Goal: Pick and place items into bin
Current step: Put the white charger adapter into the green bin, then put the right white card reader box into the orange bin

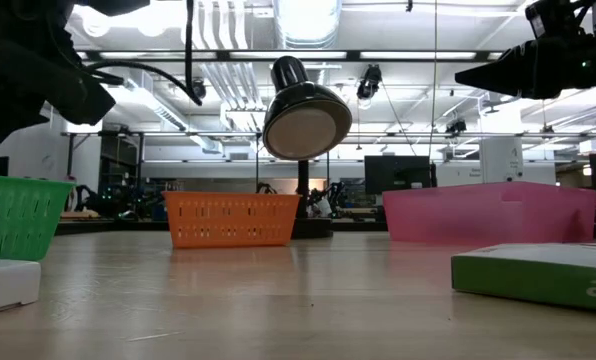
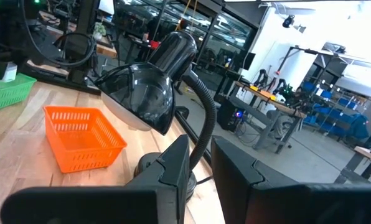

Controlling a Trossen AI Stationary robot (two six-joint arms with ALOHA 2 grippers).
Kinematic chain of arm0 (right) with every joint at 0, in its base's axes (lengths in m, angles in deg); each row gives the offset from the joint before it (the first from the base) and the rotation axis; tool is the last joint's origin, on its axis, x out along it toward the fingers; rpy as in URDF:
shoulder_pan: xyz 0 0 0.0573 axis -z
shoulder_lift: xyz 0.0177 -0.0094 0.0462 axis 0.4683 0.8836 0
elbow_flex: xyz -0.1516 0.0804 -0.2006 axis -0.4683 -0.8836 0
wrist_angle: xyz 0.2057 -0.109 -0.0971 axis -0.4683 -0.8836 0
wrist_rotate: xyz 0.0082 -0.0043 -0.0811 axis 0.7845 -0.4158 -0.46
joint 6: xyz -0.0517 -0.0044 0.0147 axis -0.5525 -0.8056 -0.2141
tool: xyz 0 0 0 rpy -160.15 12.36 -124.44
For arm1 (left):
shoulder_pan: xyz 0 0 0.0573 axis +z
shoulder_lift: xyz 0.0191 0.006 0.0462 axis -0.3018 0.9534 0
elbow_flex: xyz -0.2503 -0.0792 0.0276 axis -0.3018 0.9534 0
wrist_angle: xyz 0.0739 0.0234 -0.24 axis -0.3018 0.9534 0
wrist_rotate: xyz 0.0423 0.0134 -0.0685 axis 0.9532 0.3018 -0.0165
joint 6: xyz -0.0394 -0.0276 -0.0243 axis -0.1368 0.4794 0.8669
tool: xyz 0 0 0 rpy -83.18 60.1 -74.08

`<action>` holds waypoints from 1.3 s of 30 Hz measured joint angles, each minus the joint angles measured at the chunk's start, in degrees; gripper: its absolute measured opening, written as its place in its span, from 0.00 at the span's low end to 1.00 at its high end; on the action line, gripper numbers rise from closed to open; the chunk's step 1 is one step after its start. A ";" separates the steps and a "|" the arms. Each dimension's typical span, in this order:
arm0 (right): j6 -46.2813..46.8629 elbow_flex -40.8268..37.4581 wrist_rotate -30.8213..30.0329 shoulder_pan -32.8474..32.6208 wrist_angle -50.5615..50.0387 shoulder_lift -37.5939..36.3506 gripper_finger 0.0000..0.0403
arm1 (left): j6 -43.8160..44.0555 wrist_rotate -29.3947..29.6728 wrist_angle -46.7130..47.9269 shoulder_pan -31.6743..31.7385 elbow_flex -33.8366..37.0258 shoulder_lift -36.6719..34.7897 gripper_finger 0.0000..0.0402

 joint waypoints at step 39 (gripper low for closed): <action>-0.02 0.00 0.01 -0.01 0.09 -0.04 0.14 | -10.05 9.13 -0.14 0.08 -2.21 -6.84 0.52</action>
